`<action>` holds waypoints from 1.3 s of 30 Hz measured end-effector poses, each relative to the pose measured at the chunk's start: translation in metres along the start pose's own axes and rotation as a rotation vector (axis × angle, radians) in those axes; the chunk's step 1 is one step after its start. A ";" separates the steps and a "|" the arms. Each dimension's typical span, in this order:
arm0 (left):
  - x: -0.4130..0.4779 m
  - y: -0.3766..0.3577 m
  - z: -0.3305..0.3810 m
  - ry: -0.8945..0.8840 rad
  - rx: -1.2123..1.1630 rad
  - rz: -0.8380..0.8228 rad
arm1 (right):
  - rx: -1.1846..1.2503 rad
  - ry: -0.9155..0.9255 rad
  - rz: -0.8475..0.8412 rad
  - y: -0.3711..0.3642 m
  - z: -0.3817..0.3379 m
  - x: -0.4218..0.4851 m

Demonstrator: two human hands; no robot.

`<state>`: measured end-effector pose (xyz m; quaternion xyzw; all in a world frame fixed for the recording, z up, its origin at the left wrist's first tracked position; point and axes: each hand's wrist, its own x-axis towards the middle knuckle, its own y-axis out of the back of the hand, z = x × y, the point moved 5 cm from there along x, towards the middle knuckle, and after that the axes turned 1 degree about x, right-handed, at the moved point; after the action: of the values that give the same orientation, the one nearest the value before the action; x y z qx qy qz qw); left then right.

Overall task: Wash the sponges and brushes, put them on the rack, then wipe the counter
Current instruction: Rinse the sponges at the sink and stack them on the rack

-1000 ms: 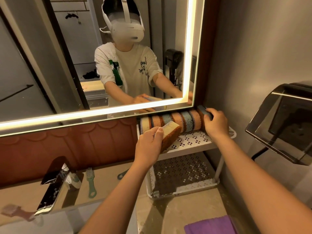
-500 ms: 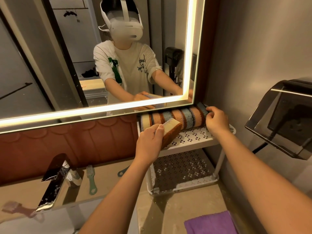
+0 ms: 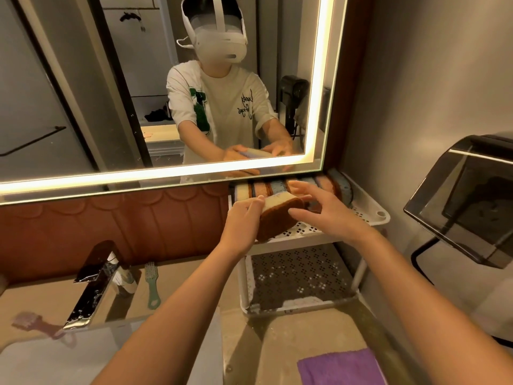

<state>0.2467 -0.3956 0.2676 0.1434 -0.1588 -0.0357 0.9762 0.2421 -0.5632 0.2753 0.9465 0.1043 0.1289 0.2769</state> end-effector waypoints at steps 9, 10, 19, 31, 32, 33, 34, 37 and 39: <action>0.002 0.006 0.004 0.038 0.232 0.008 | 0.099 -0.089 0.163 0.002 0.006 0.003; 0.002 0.004 0.005 0.005 0.293 0.002 | 0.088 -0.125 0.159 0.003 0.009 0.004; -0.001 0.001 -0.005 -0.030 0.698 0.112 | -0.378 -0.232 0.223 -0.004 0.014 0.011; -0.008 0.013 0.017 -0.152 0.653 -0.071 | -0.530 -0.028 0.350 -0.026 -0.032 -0.003; -0.013 0.020 0.023 -0.171 0.674 -0.086 | -0.518 0.012 0.343 -0.029 -0.043 -0.006; -0.019 0.028 0.030 -0.181 0.695 -0.105 | -0.492 0.039 0.325 -0.034 -0.055 -0.009; -0.026 0.037 0.036 -0.181 0.717 -0.127 | -0.461 0.053 0.296 -0.038 -0.065 -0.012; -0.053 0.070 0.049 -0.135 0.824 -0.189 | -0.397 0.071 0.163 -0.059 -0.093 -0.021; -0.071 0.092 0.050 -0.080 0.944 -0.282 | -0.378 0.075 0.077 -0.077 -0.111 -0.027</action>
<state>0.1661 -0.3127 0.3185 0.5885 -0.1739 -0.0971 0.7835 0.1733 -0.4524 0.3179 0.8754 0.0520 0.1918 0.4406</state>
